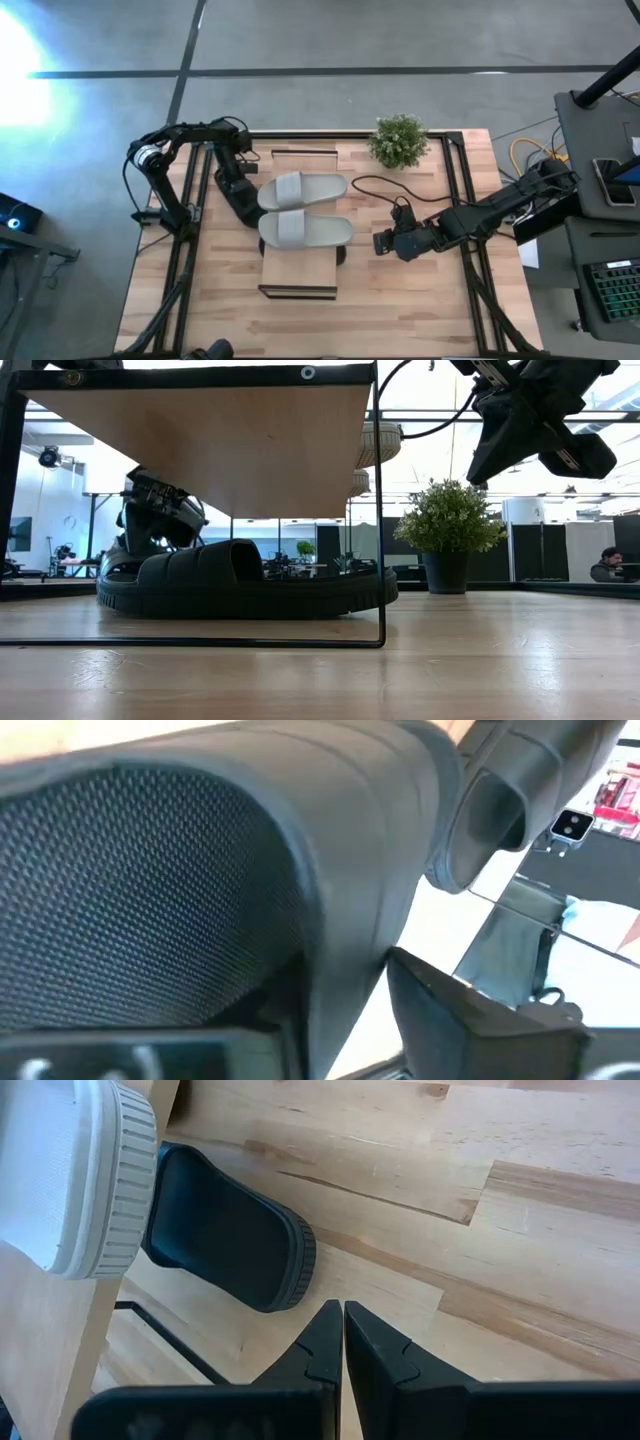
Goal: Pick and place slides into the shelf
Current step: Move the black slide under the shelf
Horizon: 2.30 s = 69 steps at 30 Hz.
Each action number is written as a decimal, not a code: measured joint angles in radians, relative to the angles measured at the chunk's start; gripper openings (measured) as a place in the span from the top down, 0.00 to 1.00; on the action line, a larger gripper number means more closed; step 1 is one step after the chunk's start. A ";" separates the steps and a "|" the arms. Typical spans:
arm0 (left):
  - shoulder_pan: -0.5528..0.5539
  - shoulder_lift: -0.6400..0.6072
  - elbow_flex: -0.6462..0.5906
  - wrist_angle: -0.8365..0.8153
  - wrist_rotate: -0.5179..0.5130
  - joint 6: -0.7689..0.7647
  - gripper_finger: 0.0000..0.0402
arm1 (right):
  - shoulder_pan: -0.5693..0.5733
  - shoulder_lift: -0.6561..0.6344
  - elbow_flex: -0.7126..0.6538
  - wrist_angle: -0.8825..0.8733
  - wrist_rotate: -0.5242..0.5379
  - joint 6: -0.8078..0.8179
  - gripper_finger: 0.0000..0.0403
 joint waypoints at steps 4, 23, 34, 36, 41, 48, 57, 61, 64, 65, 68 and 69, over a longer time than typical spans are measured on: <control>0.000 -0.018 0.022 -0.006 0.003 0.002 0.91 | 0.000 0.000 0.000 0.000 0.000 -0.002 0.98; -0.036 -0.231 0.213 -0.305 -0.290 -0.143 1.00 | -0.003 0.000 0.000 -0.001 0.002 -0.054 0.98; -0.071 -0.444 0.434 -0.232 -0.619 -0.440 1.00 | -0.003 0.000 0.000 0.000 0.052 -0.050 0.98; -0.072 -0.492 0.464 -0.165 -0.593 -0.459 1.00 | -0.003 0.000 0.000 0.001 0.079 -0.050 0.98; -0.104 -0.627 0.486 0.112 -0.383 -0.511 1.00 | -0.003 0.000 0.000 0.008 0.164 -0.022 0.98; -0.241 -0.739 0.476 0.514 -0.172 -0.640 1.00 | 0.010 -0.010 0.040 0.011 0.318 -0.008 0.98; -0.598 -0.645 0.474 0.599 -0.222 -0.615 1.00 | 0.013 -0.027 0.212 0.007 0.407 -0.228 0.98; -0.686 -0.584 0.474 0.586 -0.316 -0.582 1.00 | 0.040 -0.027 0.334 0.005 0.421 -0.367 0.98; -0.687 -0.533 0.474 0.578 -0.345 -0.591 1.00 | 0.082 -0.027 0.450 0.007 0.466 -0.484 0.98; -0.687 -0.518 0.474 0.584 -0.356 -0.590 1.00 | 0.097 -0.027 0.487 0.009 0.489 -0.517 0.98; -0.697 -0.479 0.473 0.659 -0.372 -0.588 1.00 | 0.121 -0.019 0.571 0.005 0.527 -0.575 0.98; -0.702 -0.468 0.473 0.699 -0.371 -0.588 1.00 | 0.122 -0.014 0.586 0.003 0.527 -0.580 0.98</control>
